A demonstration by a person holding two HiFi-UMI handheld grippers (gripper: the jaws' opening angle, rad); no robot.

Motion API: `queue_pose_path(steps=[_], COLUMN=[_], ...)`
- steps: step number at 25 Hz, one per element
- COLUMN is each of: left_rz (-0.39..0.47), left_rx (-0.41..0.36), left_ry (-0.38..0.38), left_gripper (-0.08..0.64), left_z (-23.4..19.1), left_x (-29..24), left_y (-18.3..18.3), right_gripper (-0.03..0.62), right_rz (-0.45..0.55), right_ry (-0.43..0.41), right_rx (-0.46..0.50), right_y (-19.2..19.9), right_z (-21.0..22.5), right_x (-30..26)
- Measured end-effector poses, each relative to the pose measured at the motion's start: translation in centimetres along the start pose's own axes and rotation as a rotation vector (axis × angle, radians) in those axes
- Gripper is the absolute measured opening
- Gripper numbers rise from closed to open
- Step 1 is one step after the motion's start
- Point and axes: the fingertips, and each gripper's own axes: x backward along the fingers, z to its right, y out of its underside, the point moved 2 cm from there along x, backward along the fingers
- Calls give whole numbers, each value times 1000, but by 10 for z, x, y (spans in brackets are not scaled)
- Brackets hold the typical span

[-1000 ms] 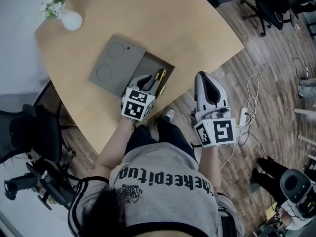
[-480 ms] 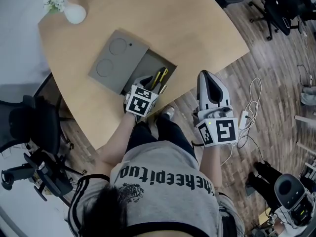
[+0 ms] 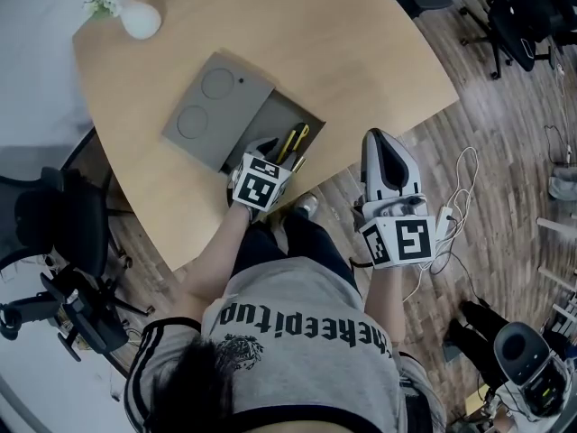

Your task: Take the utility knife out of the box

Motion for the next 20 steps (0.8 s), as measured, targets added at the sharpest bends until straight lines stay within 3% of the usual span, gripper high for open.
queue_pose_path(steps=[8, 14, 20], left_rz=[22, 14, -31], left_rx=[21, 10, 0], left_ry=[-48, -35, -48], left_gripper=[190, 190, 190], left_z=[-16, -6, -5], left_x=[4, -1, -12], left_y=[1, -9, -4], right_gripper=[6, 6, 6], right_rz=[2, 2, 3], right_ry=[-15, -21, -15], right_rx=[3, 2, 3], right_y=[0, -1, -2], right_z=[-3, 0, 4], right_x=[-4, -8, -8])
